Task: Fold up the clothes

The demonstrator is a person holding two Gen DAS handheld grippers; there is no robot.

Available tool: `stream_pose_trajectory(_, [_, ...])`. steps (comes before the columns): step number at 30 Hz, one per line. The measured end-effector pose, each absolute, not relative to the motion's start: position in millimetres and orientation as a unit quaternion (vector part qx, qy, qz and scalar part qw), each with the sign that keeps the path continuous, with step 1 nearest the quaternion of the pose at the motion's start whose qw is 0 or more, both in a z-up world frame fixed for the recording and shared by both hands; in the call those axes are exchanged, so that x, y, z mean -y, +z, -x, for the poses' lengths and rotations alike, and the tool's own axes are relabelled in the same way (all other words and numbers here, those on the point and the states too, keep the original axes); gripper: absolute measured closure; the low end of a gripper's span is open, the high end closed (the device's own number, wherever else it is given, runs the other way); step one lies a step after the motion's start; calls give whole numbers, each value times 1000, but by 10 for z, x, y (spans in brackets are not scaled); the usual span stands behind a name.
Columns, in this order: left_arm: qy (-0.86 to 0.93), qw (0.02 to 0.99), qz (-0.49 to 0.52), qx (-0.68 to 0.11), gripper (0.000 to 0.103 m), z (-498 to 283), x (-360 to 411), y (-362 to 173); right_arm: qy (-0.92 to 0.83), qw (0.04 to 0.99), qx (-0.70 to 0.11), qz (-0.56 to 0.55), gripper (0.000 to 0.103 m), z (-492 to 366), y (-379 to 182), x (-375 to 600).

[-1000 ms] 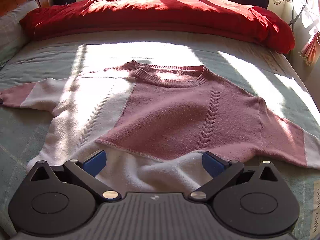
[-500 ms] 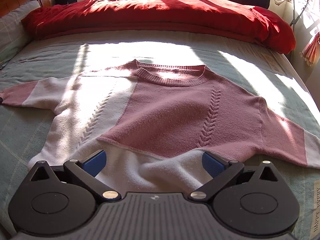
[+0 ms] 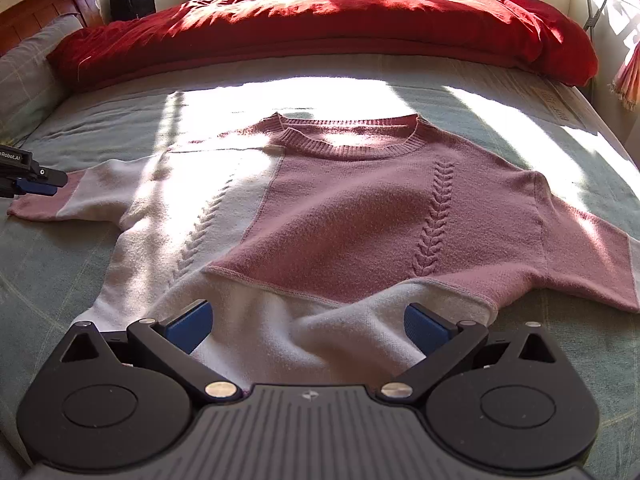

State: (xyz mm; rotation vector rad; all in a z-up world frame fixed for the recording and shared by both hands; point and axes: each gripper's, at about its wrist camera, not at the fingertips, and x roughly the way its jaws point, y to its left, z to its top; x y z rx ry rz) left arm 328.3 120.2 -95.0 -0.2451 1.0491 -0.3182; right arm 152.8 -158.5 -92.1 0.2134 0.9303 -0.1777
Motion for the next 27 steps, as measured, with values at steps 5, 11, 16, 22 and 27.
stream_pose_trajectory(5, [-151,826,127,-528,69,-3406,-854,-1293,-85,883,-448,-110,0,-1502,-962,1654])
stream_pose_trajectory(11, [-130,823,137,-536,68,-3573,-927,-1555,-92,875,-458,-122,0,-1503,-1096,1738])
stream_pose_trajectory(16, [-141,817,107,-548,68,-3472,-920,-1498,-91,873,-462,-126,0,-1472,-1156,1751])
stream_pose_trajectory(22, [-156,859,15,-488,68,-3271,-965,-1182,-90,875,-458,-130,0,-1460,-1140,1757])
stream_pose_trajectory(27, [-209,864,-263,-376,68,-2897,-653,-1170,-90,877,-455,-129,0,-1461,-1112,1780])
